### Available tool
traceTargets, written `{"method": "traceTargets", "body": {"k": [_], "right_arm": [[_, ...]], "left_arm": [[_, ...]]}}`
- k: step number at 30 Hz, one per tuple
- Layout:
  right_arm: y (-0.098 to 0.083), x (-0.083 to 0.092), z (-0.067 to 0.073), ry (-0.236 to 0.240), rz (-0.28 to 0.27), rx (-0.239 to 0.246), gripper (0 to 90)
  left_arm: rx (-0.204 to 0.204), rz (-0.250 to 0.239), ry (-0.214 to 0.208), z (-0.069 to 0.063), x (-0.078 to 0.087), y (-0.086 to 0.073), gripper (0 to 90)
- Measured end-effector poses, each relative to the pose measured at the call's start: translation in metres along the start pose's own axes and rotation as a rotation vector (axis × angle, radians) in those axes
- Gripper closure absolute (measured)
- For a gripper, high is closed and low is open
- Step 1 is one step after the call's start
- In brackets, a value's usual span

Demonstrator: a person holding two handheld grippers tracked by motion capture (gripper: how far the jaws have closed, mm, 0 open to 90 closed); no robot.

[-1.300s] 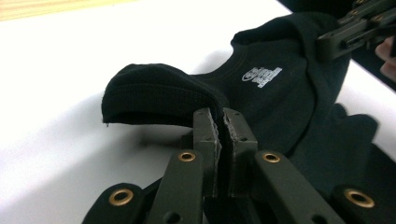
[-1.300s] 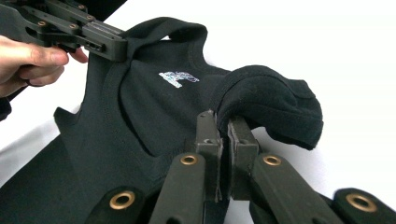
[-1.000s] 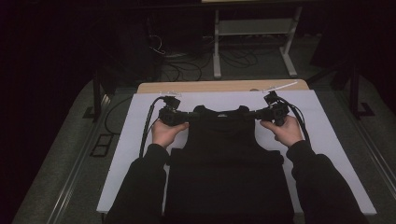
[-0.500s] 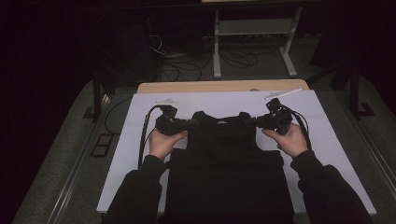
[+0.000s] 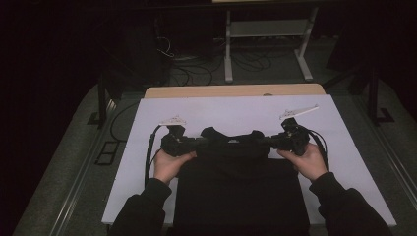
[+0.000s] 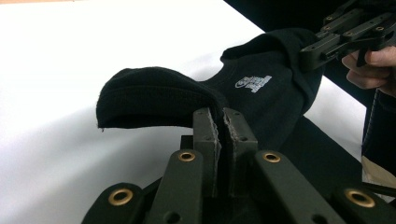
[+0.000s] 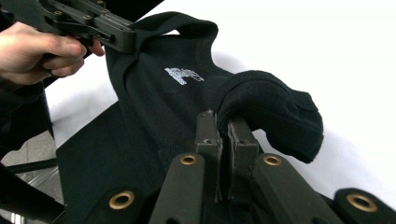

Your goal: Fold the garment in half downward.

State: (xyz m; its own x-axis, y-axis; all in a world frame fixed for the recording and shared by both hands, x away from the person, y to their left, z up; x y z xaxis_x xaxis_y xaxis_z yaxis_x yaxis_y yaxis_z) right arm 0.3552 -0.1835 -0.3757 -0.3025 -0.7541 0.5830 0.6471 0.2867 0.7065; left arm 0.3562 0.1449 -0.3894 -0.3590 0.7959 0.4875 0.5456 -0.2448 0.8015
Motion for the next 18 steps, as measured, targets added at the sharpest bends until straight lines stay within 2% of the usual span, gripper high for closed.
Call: {"method": "traceTargets", "body": {"k": [6, 7, 9, 18], "right_arm": [[-0.016, 0.001, 0.004, 0.013, 0.004, -0.004, 84.1], [-0.019, 0.001, 0.005, 0.015, 0.006, -0.003, 84.1], [-0.024, 0.000, 0.006, 0.017, 0.012, 0.001, 84.1], [-0.042, -0.005, 0.014, 0.012, 0.056, 0.016, 84.1]], "left_arm": [[-0.018, -0.013, -0.029, -0.006, 0.001, -0.012, 83.7], [-0.023, -0.024, -0.049, -0.008, 0.002, -0.016, 83.7], [-0.020, -0.031, -0.061, -0.010, 0.004, -0.021, 83.7], [-0.045, -0.003, -0.065, -0.022, 0.007, -0.040, 83.6]]}}
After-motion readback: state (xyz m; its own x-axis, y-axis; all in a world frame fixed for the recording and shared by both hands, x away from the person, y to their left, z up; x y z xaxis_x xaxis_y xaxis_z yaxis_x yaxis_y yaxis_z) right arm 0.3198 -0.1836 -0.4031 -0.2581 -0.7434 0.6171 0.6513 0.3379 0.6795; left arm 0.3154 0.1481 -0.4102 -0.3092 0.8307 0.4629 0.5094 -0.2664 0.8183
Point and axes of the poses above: each handheld gripper's, and its own axes: x roughly backward along the jaws, y roughly out of its top, z roughly to its left, the point moved 2 cm from there along -x, roughly forward along the jaws, and after that the axes turned 2 degrees about -x, right-handed, at the moved point
